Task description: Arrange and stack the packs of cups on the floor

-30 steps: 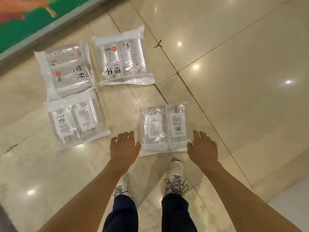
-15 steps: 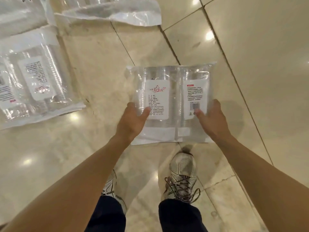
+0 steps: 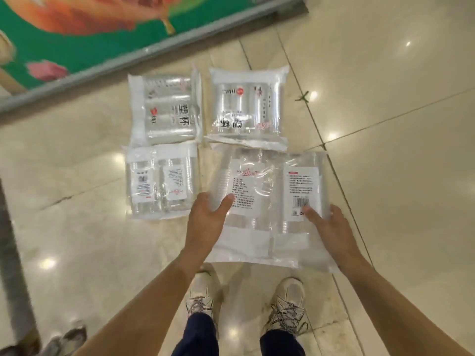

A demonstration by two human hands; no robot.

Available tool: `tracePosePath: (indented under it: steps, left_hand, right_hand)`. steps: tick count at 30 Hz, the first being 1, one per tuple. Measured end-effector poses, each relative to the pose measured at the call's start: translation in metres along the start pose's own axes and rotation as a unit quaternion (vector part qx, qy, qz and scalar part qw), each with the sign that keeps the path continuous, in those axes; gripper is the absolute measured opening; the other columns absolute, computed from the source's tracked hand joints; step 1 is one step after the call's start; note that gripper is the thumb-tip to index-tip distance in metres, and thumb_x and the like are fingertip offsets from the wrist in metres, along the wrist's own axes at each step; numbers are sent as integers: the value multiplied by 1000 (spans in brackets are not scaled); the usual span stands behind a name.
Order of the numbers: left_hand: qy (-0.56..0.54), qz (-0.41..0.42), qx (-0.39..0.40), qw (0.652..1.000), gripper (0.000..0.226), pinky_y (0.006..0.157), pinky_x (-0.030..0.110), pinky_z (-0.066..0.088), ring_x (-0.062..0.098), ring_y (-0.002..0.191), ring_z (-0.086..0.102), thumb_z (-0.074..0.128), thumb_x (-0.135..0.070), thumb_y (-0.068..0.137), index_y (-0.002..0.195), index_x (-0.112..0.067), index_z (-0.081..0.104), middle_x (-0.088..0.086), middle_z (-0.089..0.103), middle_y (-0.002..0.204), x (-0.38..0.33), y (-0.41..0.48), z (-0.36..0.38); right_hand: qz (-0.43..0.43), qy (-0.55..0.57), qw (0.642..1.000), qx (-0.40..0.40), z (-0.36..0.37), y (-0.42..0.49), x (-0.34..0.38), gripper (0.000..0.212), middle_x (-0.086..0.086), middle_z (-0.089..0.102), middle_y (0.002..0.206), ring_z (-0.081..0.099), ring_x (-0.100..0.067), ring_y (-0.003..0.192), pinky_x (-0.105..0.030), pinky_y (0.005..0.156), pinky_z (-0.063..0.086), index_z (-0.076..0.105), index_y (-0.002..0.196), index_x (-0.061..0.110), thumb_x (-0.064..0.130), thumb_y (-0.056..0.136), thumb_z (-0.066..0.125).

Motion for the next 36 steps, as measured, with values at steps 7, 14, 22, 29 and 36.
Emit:
tracePosePath:
  steps: [7,14,22,29,36]
  left_hand:
    - [-101,45,-67,992,72,103,33,36,20,132,50,60,-65,87,143,-21,48,-5,54,140,-147,-94,-188]
    - [-190,59,-142,970,59,83,27,36,13,104,53,65,-57,90,134,-21,50,-10,55,118,-234,-236,-387]
    - [-241,80,-308,917,61,87,25,32,12,110,49,63,-50,94,141,-15,46,-7,53,130,-247,-366,-571]
    - [-304,41,-444,842,75,96,32,39,25,132,51,62,-59,91,148,-17,41,1,51,147,-189,-463,-656]
    - [-341,-35,-534,773,77,90,29,35,27,127,53,57,-64,91,146,-11,46,3,54,141,-74,-570,-706]
  right_hand:
    - [-157,-8,987,13,-23,-133,246,44,4,72,107,70,-13,93,-32,76,56,64,117,24,50,84,75]
    - [-262,-55,962,51,-18,-306,428,54,8,73,111,70,-13,98,-41,88,56,69,121,27,63,80,67]
    - [-406,-83,897,153,48,-470,574,45,15,61,122,58,-11,114,-32,95,44,60,125,28,53,89,68]
    - [-508,-181,800,263,136,-579,636,67,4,65,118,62,-21,110,-43,96,50,60,124,26,76,78,61]
    - [-574,-273,673,379,262,-708,618,64,1,68,121,64,-21,109,-43,98,51,64,126,25,69,80,65]
Point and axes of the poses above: each hand's wrist, its own y-axis towards the middle knuckle, its own z-axis out of the palm, x = y × z, the point moved 4 cm from there along y, towards the middle knuckle
